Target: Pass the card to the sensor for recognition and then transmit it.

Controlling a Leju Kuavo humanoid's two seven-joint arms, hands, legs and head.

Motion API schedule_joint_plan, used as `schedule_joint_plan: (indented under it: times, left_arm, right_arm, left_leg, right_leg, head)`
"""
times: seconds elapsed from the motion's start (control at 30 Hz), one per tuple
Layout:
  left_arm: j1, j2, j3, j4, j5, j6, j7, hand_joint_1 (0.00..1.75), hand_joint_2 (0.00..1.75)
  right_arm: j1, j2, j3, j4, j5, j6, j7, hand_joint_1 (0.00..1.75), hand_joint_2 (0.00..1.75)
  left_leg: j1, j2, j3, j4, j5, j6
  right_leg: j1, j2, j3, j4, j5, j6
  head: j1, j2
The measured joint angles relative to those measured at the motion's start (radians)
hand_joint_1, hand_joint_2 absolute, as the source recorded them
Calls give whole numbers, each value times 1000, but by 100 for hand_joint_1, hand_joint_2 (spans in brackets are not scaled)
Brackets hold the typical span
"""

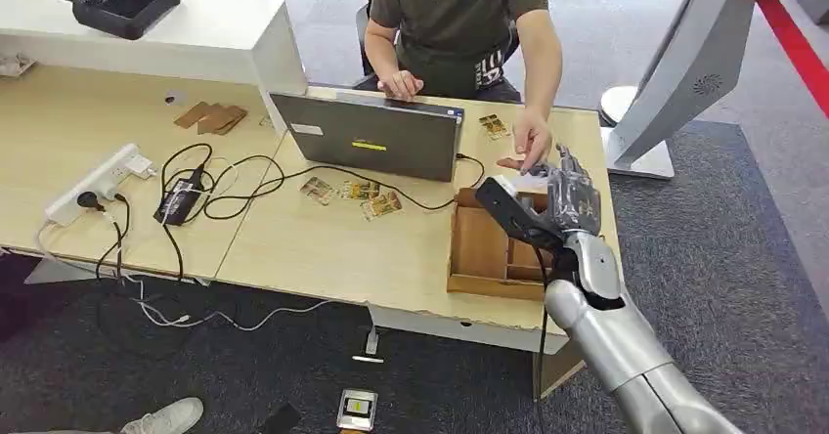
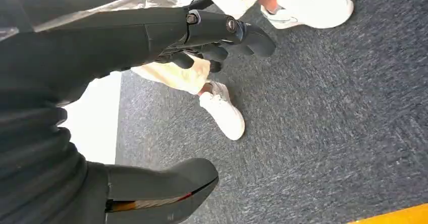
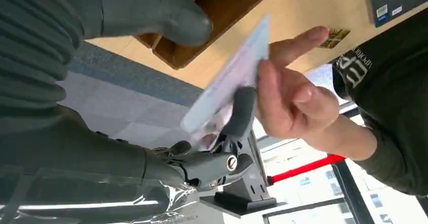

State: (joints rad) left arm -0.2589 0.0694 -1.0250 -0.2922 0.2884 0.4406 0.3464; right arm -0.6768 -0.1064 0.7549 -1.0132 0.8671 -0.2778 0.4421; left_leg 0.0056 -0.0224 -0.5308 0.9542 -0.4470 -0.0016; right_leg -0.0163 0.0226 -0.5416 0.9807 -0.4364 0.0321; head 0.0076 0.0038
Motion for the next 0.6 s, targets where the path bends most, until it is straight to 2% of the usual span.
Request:
schedule_joint_plan:
  times: [0.13, 0.3, 0.33, 0.43, 0.53, 0.6]
  left_arm:
    - [11, 0, 2, 0, 15, 19, -17, 0, 175]
    - [43, 7, 21, 0, 44, 50, -49, 0, 175]
    - [49, 9, 27, 0, 50, 53, -55, 0, 175]
    - [67, 16, 44, 1, 66, 65, -77, 0, 175]
    - [84, 23, 62, 1, 84, 77, -97, 0, 175]
    - [93, 26, 74, 1, 95, 84, -107, 0, 175]
  right_arm:
    - [47, -30, -7, -69, -5, -29, 2, 0, 175]
    - [186, -94, -51, -261, -51, -35, 0, 0, 175]
    - [215, -110, -60, -308, -70, -31, -5, 0, 175]
    - [298, -144, -89, -440, -230, -13, -68, 0, 175]
    - [371, -186, -116, -570, -272, 12, -91, 0, 175]
    - [406, -213, -126, -637, -237, 51, -79, 0, 175]
  left_leg:
    - [0, 0, 0, 0, 0, 0]
    - [0, 0, 0, 0, -2, 1]
    - [0, 0, 0, 0, -2, 0]
    - [0, 0, 0, 0, -2, 0]
    - [0, 0, 0, 0, -2, 0]
    - [0, 0, 0, 0, -2, 0]
  right_leg:
    - [0, 0, 0, 0, 0, 0]
    - [0, 0, 0, -1, -1, 1]
    - [0, 0, 0, -1, -1, 1]
    - [0, 0, 0, -1, -1, 1]
    - [0, 0, 0, -1, -1, 1]
    - [0, 0, 0, -1, -1, 1]
  head:
    - [0, 0]
    - [0, 0]
    - [0, 0]
    - [1, 0]
    - [0, 0]
    - [0, 0]
